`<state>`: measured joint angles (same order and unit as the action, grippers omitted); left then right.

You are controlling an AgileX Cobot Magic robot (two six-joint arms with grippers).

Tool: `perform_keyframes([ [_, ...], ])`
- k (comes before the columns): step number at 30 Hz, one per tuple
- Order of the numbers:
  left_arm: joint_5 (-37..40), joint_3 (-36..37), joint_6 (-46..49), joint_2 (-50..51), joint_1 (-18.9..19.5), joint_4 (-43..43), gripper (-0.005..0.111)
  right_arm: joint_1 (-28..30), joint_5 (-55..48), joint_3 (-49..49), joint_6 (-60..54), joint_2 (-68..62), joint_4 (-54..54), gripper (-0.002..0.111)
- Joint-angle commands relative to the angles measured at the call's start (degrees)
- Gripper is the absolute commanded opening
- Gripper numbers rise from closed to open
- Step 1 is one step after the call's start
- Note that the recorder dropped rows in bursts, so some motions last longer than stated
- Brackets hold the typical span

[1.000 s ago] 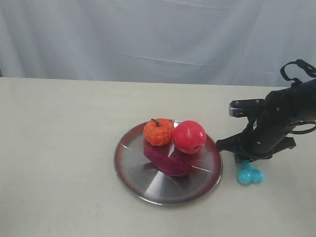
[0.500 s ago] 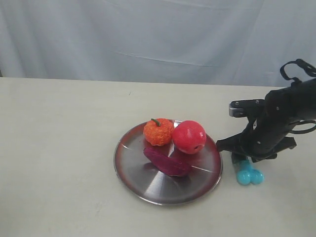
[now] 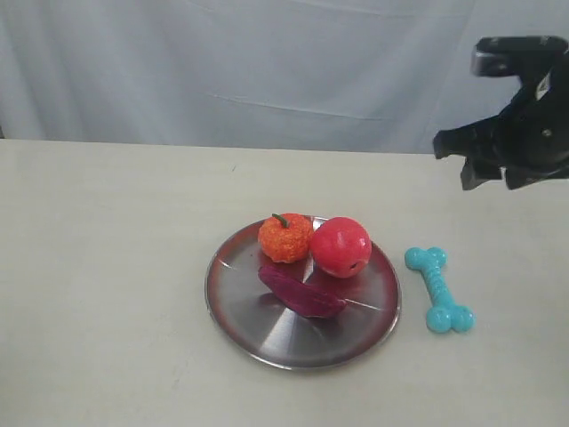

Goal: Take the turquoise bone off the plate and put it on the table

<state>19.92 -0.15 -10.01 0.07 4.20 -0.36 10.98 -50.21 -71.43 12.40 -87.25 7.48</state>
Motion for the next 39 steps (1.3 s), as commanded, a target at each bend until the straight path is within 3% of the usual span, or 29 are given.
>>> perform_keyframes([
  [1, -0.3, 0.1, -0.1, -0.1, 0.3, 0.4, 0.000, -1.4, -8.4, -0.3, -1.1, 9.9, 0.1, 0.049],
  [6, -0.3, 0.1, -0.1, -0.1, 0.3, 0.4, 0.000, -6.8, -16.3, 0.6, -0.7, 22.5, -5.4, 0.049],
  [10, -0.3, 0.1, -0.1, -0.1, 0.3, 0.4, 0.000, -12.9, -16.8, 5.0, -0.1, 33.9, -9.0, 0.048],
  [13, -0.3, 0.1, -0.1, -0.1, 0.3, 0.4, 0.000, -17.2, -16.8, 10.2, 2.8, 42.1, -9.1, 0.034],
  [18, -0.3, 0.1, -0.1, -0.1, 0.3, 0.4, 0.000, -21.8, -14.1, 18.9, 4.5, 55.8, -9.1, 0.002],
  [19, -0.3, 0.1, -0.1, -0.1, 0.3, 0.4, 0.000, -22.1, -13.3, 20.1, 4.5, 58.2, -9.1, 0.000],
  [28, -0.3, 0.1, -0.1, -0.1, 0.3, 0.4, 0.000, -22.5, -4.4, 27.9, 4.5, 69.6, -8.6, 0.000],
  [39, -0.3, 0.1, -0.1, -0.1, 0.3, 0.4, 0.000, -22.5, -4.1, 28.3, 4.5, 71.6, -9.8, 0.000],
])
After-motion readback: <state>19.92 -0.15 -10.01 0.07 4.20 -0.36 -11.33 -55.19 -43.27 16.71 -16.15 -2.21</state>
